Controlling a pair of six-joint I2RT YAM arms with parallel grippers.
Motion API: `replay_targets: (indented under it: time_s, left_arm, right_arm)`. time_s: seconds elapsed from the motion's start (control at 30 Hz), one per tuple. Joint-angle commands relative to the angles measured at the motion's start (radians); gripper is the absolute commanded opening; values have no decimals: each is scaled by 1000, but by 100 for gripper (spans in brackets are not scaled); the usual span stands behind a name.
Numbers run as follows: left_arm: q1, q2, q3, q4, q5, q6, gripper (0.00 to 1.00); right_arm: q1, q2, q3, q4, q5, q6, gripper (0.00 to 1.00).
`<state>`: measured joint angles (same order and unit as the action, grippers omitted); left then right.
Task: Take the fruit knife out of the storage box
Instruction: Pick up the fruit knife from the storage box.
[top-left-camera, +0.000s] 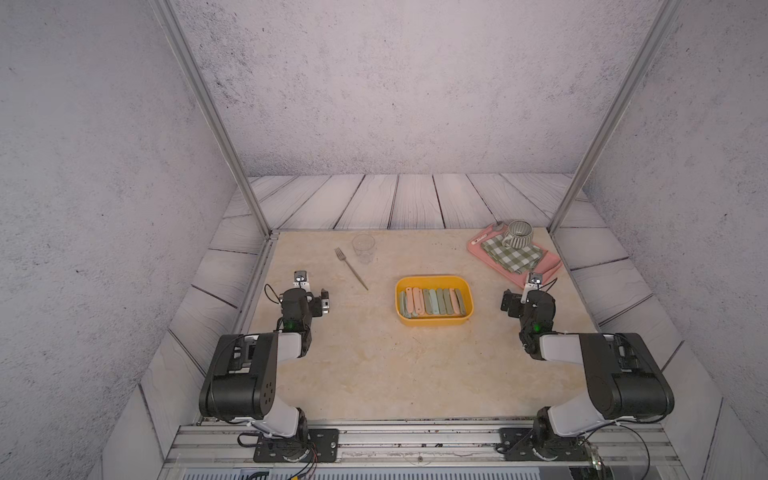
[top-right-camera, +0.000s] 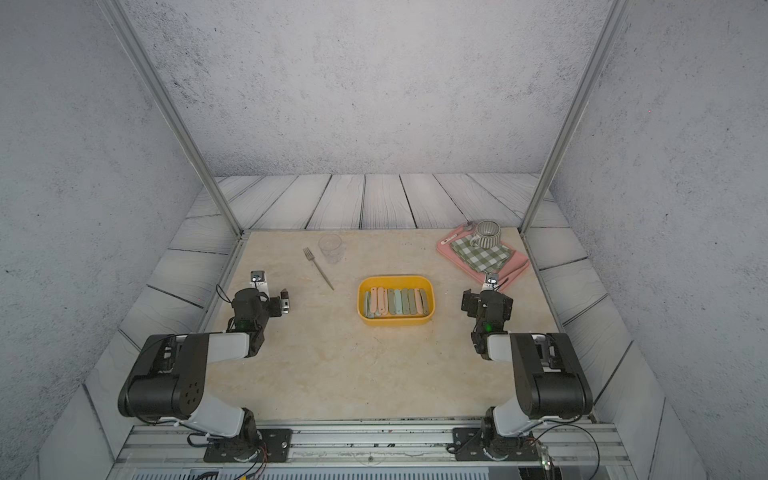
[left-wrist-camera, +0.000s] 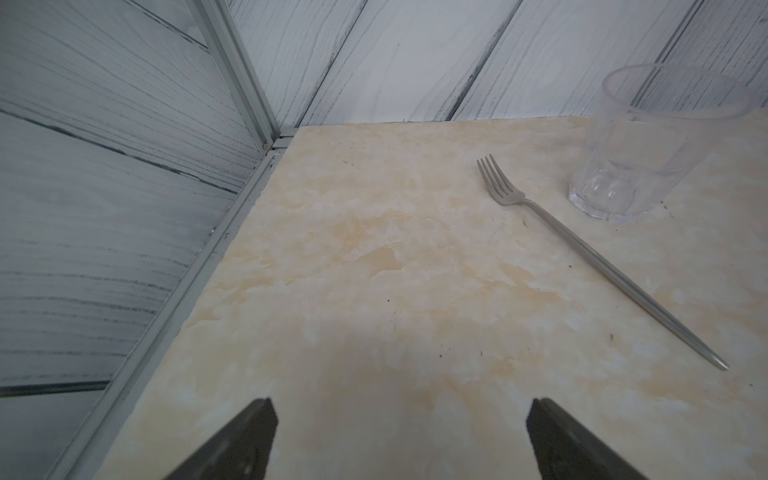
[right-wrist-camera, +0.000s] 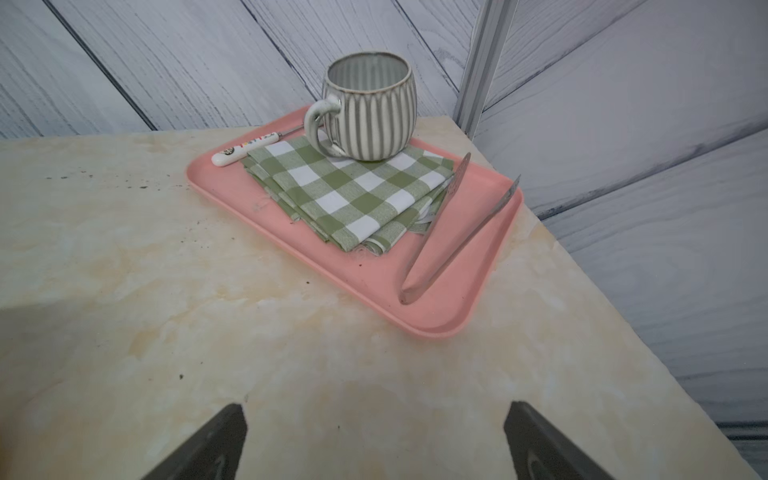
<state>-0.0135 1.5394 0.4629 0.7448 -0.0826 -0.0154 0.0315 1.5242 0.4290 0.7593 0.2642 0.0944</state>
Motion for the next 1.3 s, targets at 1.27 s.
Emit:
replay_targets:
  time_s: [1.27]
  left_arm:
    - [-10, -105, 93, -209, -12, 15, 99]
  right_arm:
    - [0, -123, 195, -447, 82, 76, 99]
